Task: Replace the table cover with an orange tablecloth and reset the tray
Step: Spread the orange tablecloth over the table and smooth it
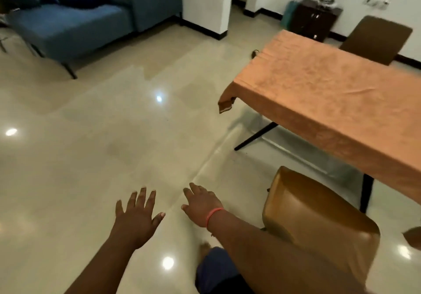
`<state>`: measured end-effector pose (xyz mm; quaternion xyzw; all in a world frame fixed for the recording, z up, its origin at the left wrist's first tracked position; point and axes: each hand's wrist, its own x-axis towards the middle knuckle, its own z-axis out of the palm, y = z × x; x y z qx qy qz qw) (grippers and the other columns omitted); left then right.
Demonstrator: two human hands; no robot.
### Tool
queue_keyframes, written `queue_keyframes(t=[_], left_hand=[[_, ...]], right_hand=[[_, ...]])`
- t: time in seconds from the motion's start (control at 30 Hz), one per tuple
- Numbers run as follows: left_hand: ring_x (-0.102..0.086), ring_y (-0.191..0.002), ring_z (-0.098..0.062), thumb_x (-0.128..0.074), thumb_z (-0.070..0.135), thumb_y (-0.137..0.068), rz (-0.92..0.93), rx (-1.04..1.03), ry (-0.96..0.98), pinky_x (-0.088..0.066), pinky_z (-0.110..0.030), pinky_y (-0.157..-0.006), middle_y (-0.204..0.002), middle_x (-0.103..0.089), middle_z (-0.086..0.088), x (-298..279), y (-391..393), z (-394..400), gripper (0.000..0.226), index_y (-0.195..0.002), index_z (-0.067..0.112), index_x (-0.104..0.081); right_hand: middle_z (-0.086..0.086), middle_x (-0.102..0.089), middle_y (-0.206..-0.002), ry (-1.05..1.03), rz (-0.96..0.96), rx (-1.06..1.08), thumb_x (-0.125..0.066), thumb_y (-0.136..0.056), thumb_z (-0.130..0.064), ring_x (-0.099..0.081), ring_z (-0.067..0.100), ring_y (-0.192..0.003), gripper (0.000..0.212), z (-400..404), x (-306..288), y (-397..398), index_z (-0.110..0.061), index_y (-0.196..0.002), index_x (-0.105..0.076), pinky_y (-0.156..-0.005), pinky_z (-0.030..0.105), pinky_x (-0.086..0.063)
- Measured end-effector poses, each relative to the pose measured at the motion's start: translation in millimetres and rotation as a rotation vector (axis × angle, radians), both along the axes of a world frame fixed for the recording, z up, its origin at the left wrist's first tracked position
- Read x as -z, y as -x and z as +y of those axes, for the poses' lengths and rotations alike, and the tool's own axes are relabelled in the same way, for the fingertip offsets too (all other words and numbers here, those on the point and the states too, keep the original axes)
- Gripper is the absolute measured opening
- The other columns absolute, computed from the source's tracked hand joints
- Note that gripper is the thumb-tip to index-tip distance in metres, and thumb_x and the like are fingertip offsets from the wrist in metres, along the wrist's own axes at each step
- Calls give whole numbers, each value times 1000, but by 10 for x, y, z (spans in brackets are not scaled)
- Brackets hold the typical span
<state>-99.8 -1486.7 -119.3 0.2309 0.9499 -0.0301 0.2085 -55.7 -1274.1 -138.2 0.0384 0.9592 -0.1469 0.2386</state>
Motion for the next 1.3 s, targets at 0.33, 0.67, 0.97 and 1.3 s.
queue_keyframes(t=[0.33, 0.67, 0.97, 1.3], left_hand=[[5, -152, -26, 15, 75, -73, -74, 298, 65, -5, -57, -118, -164, 15, -3, 266, 2068, 1643, 95, -156, 28, 10], [0, -152, -27, -19, 62, -98, 28, 652, -15, -7, -56, -119, -166, 6, -6, -13, 4095, 4032, 73, -157, 24, 2], [-8, -151, -33, -55, 44, -93, 31, 1213, -21, -18, -53, -119, -164, -5, -13, 282, 5071, 5967, 85, -157, 16, -6], [-3, -150, -40, -58, 55, -87, -76, 1604, 37, -19, -56, -119, -163, -9, -20, 505, 5374, 6343, 90, -157, 18, -16]], right_hand=[[7, -6, -167, 30, -153, 327, -37, -103, -44, -13, 32, -152, 62, 1514, 409, 1408, -20, -157, -18, -120, 51, -19], [9, -16, -164, -9, 34, 730, -41, -101, -41, -21, 33, -149, 58, 3408, 70, 2902, -16, -152, -28, -115, 54, -29], [12, -23, -162, -80, 57, 1041, -43, -99, -31, -24, 35, -147, 53, 4326, 119, 4061, -18, -150, -36, -116, 54, -28], [7, -22, -163, -83, 22, 1277, -34, -103, -27, -17, 30, -150, 52, 4356, 149, 4371, -21, -154, -28, -118, 58, -19]])
